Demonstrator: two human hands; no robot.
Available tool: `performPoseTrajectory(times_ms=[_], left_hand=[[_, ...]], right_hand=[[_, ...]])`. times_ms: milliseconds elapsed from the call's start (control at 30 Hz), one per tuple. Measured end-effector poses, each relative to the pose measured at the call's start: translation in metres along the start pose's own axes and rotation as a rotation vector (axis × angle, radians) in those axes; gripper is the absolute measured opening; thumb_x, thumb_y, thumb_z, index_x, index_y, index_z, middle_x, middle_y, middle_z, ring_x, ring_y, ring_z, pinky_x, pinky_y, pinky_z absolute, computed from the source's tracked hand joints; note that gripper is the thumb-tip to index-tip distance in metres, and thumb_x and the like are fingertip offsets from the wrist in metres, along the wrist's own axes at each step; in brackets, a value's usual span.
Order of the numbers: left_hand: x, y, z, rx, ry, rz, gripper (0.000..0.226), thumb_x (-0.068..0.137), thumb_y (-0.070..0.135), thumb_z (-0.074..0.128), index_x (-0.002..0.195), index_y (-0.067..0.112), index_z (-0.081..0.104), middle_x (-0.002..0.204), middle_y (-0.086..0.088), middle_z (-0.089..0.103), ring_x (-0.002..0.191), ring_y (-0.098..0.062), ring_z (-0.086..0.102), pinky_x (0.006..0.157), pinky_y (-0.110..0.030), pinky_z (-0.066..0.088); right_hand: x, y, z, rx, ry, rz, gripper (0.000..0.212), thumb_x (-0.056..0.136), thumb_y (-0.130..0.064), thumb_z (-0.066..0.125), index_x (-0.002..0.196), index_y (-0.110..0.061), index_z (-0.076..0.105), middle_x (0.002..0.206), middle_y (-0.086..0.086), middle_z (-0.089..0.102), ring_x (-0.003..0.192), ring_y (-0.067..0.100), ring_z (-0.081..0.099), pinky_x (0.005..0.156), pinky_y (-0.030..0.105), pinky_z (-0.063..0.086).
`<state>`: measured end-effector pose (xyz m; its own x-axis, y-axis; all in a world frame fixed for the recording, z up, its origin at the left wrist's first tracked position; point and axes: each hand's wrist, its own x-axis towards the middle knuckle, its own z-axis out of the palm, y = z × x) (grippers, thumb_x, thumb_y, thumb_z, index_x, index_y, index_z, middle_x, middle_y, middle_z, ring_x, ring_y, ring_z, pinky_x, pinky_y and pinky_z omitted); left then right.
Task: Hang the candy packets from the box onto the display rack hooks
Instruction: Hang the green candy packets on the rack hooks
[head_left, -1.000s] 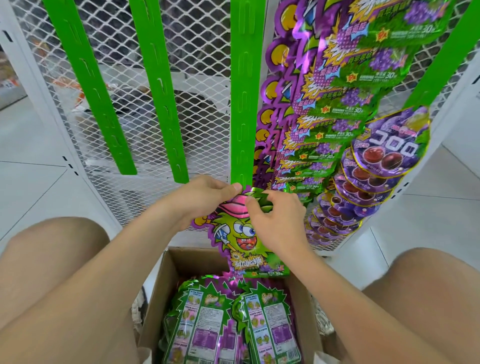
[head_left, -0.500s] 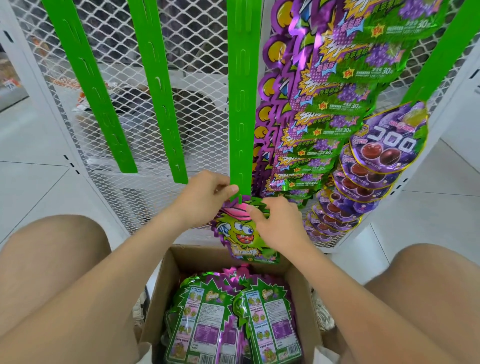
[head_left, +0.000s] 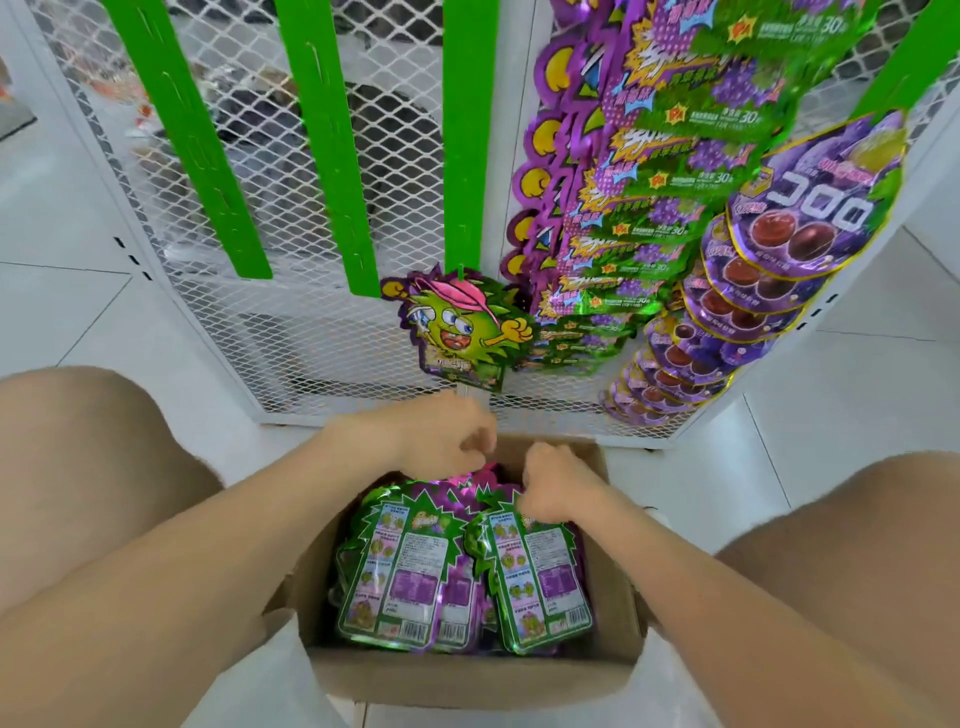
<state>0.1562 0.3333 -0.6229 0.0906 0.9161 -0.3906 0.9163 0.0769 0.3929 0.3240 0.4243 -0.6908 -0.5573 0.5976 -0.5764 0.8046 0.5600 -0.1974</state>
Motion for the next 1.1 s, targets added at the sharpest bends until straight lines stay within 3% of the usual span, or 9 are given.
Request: performPoseTrajectory(times_ms=[67, 167, 267, 333, 467, 567, 733, 900, 1100], left_hand=[[0.002, -0.005, 0.008, 0.039, -0.103, -0.029, 0.021, 0.105, 0.025, 0.058, 0.119, 0.014, 0.070, 0.107, -0.003, 0.072, 0.096, -0.021, 0.065, 0.085, -0.033, 0.052], [0.003, -0.013, 0.013, 0.064, -0.135, -0.057, 0.023, 0.108, 0.026, 0.054, 0.118, 0.010, 0.068, 0.089, 0.001, 0.067, 0.077, -0.015, 0.058, 0.078, -0.033, 0.047], [0.005, -0.018, 0.017, 0.095, -0.138, -0.075, 0.022, 0.108, 0.028, 0.054, 0.117, 0.015, 0.068, 0.096, 0.001, 0.068, 0.085, -0.017, 0.061, 0.082, -0.034, 0.049], [0.006, -0.021, 0.020, 0.091, -0.145, -0.078, 0.022, 0.107, 0.031, 0.054, 0.116, 0.017, 0.068, 0.104, -0.001, 0.070, 0.097, -0.025, 0.066, 0.090, -0.042, 0.055], [0.007, -0.019, 0.022, 0.097, -0.191, -0.087, 0.027, 0.108, 0.033, 0.051, 0.125, 0.019, 0.067, 0.099, 0.005, 0.059, 0.102, -0.024, 0.064, 0.093, -0.043, 0.054], [0.009, -0.022, 0.023, 0.103, -0.158, -0.111, 0.024, 0.109, 0.027, 0.047, 0.120, 0.017, 0.066, 0.094, 0.006, 0.058, 0.096, -0.022, 0.060, 0.083, -0.037, 0.049], [0.006, -0.032, 0.017, 0.086, -0.051, -0.217, 0.023, 0.107, 0.017, 0.048, 0.128, 0.010, 0.056, 0.118, -0.014, 0.065, 0.109, -0.032, 0.063, 0.093, -0.047, 0.054], [0.000, -0.042, -0.002, -0.183, 0.204, -0.374, 0.044, 0.104, 0.018, 0.056, 0.142, 0.003, 0.040, 0.131, -0.023, 0.056, 0.121, -0.041, 0.058, 0.099, -0.046, 0.049], [-0.020, -0.036, -0.034, -0.680, 0.546, -0.274, 0.008, 0.103, 0.013, 0.066, 0.099, 0.007, 0.063, 0.069, -0.002, 0.049, 0.054, -0.006, 0.043, 0.049, -0.020, 0.029]], right_hand=[[0.011, 0.013, 0.035, -0.049, -0.045, 0.031, 0.019, 0.092, -0.020, 0.069, 0.099, -0.006, 0.057, 0.102, 0.013, 0.066, 0.097, 0.032, 0.067, 0.070, 0.036, 0.051], [0.026, 0.029, 0.093, -0.036, -0.082, 0.101, 0.066, 0.091, -0.046, 0.072, 0.134, 0.000, 0.054, 0.128, 0.015, 0.063, 0.113, 0.032, 0.066, 0.087, 0.039, 0.056], [0.035, 0.024, 0.138, -0.062, -0.174, 0.149, 0.138, 0.075, -0.076, 0.072, 0.159, 0.008, 0.003, 0.143, 0.024, 0.054, 0.126, 0.037, 0.059, 0.097, 0.042, 0.056], [0.037, 0.020, 0.158, -0.215, -0.143, 0.119, 0.153, 0.069, -0.083, 0.072, 0.157, 0.009, -0.012, 0.137, 0.031, 0.056, 0.122, 0.041, 0.059, 0.092, 0.046, 0.058], [0.033, 0.011, 0.163, -0.311, -0.063, 0.032, 0.133, 0.079, -0.063, 0.079, 0.159, 0.007, -0.001, 0.124, 0.024, 0.065, 0.114, 0.038, 0.063, 0.088, 0.044, 0.059], [0.026, 0.002, 0.137, -0.047, -0.010, 0.024, 0.104, 0.083, -0.038, 0.079, 0.159, -0.003, 0.017, 0.123, 0.014, 0.065, 0.113, 0.034, 0.065, 0.082, 0.037, 0.055], [0.019, -0.008, 0.055, 0.404, 0.239, -0.033, 0.022, 0.087, -0.036, 0.062, 0.099, -0.018, 0.058, 0.087, 0.005, 0.070, 0.082, 0.032, 0.067, 0.072, 0.041, 0.057], [-0.008, -0.003, -0.014, 0.867, 0.189, -0.052, 0.030, 0.094, -0.026, 0.076, 0.075, -0.008, 0.063, 0.059, 0.003, 0.054, 0.049, 0.018, 0.047, 0.046, 0.023, 0.037], [-0.027, 0.003, -0.041, 1.169, 0.113, -0.106, 0.029, 0.081, -0.019, 0.089, 0.107, -0.013, 0.078, 0.109, 0.005, 0.080, 0.107, 0.026, 0.075, 0.099, 0.042, 0.058]])
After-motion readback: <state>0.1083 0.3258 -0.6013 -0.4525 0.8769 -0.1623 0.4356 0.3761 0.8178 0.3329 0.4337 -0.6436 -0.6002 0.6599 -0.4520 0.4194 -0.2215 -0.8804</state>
